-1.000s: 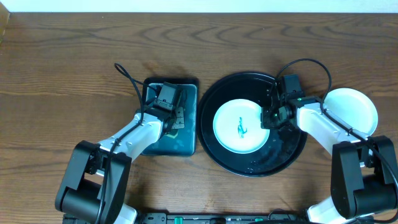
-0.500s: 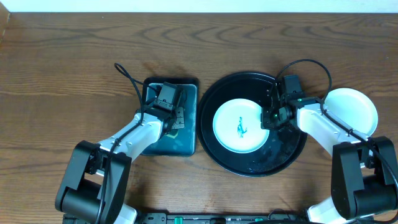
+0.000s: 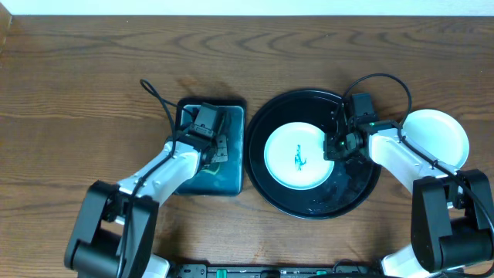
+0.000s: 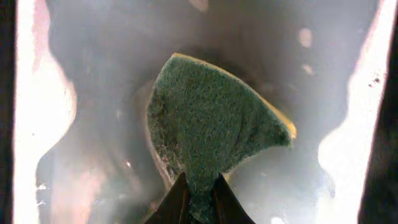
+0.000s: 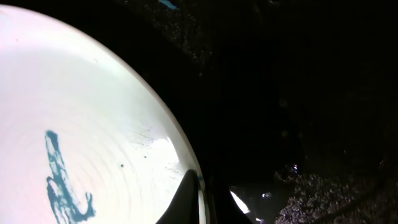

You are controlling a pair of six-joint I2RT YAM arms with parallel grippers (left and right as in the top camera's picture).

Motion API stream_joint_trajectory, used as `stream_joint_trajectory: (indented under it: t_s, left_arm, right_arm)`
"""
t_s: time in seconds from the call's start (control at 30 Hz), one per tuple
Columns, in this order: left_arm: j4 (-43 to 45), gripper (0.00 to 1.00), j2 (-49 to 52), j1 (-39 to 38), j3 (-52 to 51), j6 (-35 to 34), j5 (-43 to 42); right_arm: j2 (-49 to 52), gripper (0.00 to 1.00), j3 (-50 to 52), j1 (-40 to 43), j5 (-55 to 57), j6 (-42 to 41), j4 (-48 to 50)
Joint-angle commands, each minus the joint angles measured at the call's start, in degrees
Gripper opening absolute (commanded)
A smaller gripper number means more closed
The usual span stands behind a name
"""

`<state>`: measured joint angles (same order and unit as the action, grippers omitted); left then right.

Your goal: Clean dirty plates on tray and stack at the side

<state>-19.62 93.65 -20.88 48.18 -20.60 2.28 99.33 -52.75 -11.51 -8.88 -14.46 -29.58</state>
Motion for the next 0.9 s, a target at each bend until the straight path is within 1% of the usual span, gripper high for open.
stream_joint_trajectory:
  t_s: [0.0,0.2,0.37,0.5,0.87]
  left_arm:
    - [-1.33,0.07,-5.33,-0.02,-0.63,0.13,-0.35]
    - [-2.43,0.08,-12.41,-0.02,-0.66,0.13,-0.35]
    - [-2.47,0.07,-12.48,-0.02,-0.83,0.09,-0.35]
    - [-2.60,0.07,-10.03,-0.02,-1.25,-0.13,-0.33]
    - [1.01,0.07,3.52,-0.02,-1.25,-1.92,-0.33]
  right_arm:
    - [2.71,0.01,2.29,-0.92,0.44,-0.50,-0.15]
    - [2.71,0.02,2.29,-0.92,0.50,-0.02,-0.09]
    - [2.71,0.02,2.29,-0.90,0.50,2.32,0.04]
    - [2.71,0.02,2.29,-0.92,0.46,2.32,-0.02]
    - [2.69,0.03,2.29,-0.92,0.46,2.32,0.02]
